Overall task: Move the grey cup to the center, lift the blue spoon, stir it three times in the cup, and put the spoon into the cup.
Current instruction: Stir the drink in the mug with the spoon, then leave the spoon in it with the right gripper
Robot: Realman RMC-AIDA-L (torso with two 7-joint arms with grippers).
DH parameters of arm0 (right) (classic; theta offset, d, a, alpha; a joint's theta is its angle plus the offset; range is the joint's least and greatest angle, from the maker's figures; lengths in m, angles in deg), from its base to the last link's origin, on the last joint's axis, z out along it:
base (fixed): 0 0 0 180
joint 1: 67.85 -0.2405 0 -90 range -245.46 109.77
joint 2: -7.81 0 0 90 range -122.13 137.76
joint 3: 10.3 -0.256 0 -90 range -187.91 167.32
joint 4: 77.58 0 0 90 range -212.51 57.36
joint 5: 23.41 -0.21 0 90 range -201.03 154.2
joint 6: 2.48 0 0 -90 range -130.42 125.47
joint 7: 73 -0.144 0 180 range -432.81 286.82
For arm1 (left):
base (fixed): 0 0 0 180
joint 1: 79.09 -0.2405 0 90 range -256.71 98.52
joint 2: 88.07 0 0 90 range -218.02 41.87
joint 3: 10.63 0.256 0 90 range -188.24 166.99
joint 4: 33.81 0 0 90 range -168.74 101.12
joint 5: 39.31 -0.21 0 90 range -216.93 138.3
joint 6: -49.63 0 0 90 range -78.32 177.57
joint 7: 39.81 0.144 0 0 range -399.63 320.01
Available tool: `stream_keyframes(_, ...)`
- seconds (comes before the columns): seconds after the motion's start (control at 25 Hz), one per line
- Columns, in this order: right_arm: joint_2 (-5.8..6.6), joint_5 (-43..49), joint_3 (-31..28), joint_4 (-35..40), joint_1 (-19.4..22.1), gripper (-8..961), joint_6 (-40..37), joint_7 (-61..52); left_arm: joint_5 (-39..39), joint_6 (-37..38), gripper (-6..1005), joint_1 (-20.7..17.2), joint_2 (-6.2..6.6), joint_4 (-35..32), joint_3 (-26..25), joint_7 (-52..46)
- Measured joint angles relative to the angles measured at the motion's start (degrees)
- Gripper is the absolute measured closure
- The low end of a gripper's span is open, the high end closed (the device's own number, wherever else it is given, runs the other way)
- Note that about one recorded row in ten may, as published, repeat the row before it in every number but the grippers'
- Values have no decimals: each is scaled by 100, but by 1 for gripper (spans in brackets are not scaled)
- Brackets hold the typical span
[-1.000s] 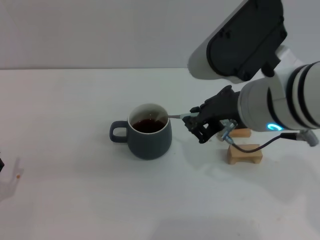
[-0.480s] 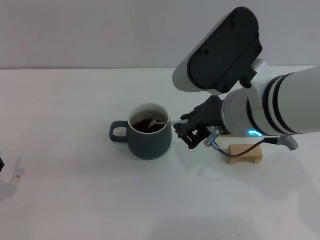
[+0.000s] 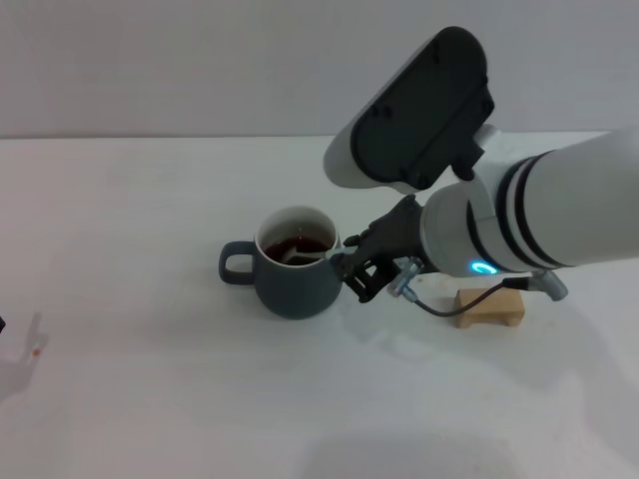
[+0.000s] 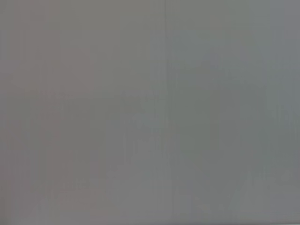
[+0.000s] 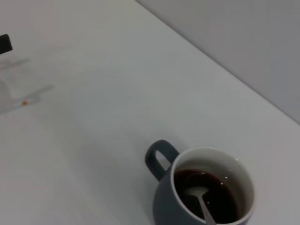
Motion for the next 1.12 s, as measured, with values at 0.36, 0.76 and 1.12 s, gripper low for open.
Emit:
stream_keyframes(0.36, 2, -76, 61, 400, -245, 789, -201, 8, 0, 0, 141, 0, 2, -2, -6, -1)
stream_keyframes(0.76, 18, -76, 20, 920, -534, 789, -533, 138, 5, -9, 141, -17, -7, -2, -5, -1)
stream_keyframes(1.12, 28, -47, -90, 1001, -510, 790, -545, 235, 10, -42, 141, -17, -8, 7, -5, -51)
